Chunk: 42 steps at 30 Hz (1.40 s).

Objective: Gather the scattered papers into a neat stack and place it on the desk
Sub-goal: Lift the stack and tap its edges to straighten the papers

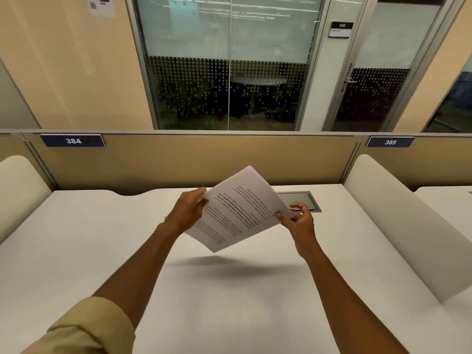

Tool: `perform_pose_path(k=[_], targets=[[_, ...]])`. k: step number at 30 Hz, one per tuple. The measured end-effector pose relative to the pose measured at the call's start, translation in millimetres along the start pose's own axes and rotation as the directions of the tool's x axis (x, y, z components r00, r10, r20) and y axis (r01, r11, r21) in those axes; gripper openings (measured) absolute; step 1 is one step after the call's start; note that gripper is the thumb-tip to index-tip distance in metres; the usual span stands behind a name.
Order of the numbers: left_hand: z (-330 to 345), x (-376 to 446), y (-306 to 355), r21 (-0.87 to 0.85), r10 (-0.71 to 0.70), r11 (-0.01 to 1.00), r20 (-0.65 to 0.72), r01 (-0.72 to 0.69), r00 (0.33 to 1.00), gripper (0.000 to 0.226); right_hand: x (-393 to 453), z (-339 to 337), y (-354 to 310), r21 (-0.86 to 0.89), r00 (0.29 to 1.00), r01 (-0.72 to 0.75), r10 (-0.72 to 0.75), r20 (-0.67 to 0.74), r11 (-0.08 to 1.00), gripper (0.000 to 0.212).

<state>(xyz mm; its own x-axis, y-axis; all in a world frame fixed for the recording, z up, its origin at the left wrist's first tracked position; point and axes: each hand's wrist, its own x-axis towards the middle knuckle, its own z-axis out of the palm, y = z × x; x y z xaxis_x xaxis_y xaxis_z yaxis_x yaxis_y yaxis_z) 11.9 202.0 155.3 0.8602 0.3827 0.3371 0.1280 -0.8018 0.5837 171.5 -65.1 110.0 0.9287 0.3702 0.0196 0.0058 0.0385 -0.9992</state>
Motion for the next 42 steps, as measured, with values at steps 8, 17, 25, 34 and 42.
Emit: perform_pose_path(k=[8, 17, 25, 34, 42], targets=[[2, 7, 9, 0.218, 0.149, 0.961, 0.110, -0.170, 0.983, 0.010, 1, 6, 1, -0.379, 0.978, 0.136, -0.063, 0.199, 0.915, 0.020], [21, -2, 18, 0.225, 0.124, 0.964, 0.081, -0.139, 0.989, 0.009, -14, 23, -4, -0.328, 0.978, 0.108, -0.042, 0.202, 0.939, 0.018], [4, -19, -22, 0.105, -0.260, 0.962, 0.065, 0.252, 0.963, 0.029, -17, 2, 8, -0.302, 0.988, 0.026, 0.021, 0.151, 0.953, 0.016], [29, -67, -45, -0.571, -0.465, 0.680, 0.147, 0.459, 0.873, 0.018, -22, -4, 26, -0.250, 0.987, -0.017, 0.056, 0.150, 0.968, 0.034], [50, -82, -37, -0.695, -0.535, 0.580, 0.067, 0.424, 0.842, 0.011, -20, -4, 37, -0.219, 0.983, -0.062, 0.098, 0.158, 0.974, 0.037]])
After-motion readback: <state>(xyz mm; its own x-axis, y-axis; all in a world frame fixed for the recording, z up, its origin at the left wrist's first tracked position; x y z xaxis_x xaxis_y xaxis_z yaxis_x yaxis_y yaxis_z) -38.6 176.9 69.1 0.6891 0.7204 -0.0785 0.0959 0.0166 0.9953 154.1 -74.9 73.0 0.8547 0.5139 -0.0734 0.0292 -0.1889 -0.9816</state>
